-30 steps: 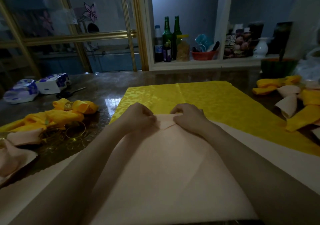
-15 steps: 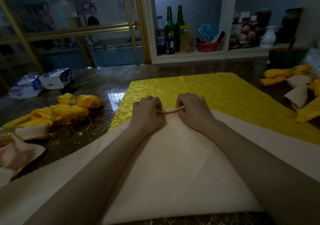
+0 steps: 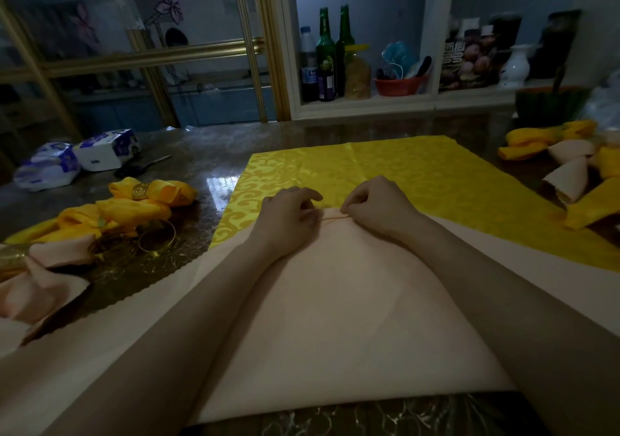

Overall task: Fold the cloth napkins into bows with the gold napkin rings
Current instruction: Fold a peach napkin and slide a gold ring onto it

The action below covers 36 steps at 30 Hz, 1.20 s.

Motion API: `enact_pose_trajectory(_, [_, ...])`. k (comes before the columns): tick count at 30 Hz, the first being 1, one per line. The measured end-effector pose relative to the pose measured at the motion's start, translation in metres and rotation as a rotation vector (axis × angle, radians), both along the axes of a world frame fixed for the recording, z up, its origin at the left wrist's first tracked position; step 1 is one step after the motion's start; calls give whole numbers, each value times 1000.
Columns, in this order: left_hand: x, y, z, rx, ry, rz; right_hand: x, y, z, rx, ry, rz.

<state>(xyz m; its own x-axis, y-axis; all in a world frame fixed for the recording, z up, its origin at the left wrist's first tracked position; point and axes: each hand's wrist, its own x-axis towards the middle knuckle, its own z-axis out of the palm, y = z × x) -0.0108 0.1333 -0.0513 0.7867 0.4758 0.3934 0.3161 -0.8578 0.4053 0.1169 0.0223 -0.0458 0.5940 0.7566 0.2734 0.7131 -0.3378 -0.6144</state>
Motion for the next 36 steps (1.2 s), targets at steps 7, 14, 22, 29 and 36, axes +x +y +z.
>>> enact_pose_trajectory(7, [-4, 3, 5, 139, 157, 25, -8, -2, 1, -28, -177, -11])
enact_pose_trajectory(14, [-8, -13, 11, 293, 149, 50, -19, -5, 5, -105, -350, 33])
enact_pose_trajectory(22, [-10, -8, 15, -77, 103, 95, -16, -3, 12, -130, -123, -33])
enact_pose_trajectory(29, [-18, 0, 18, -175, 98, 51, -12, -6, 10, -102, -13, 34])
enact_pose_trajectory(36, [-19, -14, 30, 123, 248, 103, -21, -5, 13, -82, -187, 96])
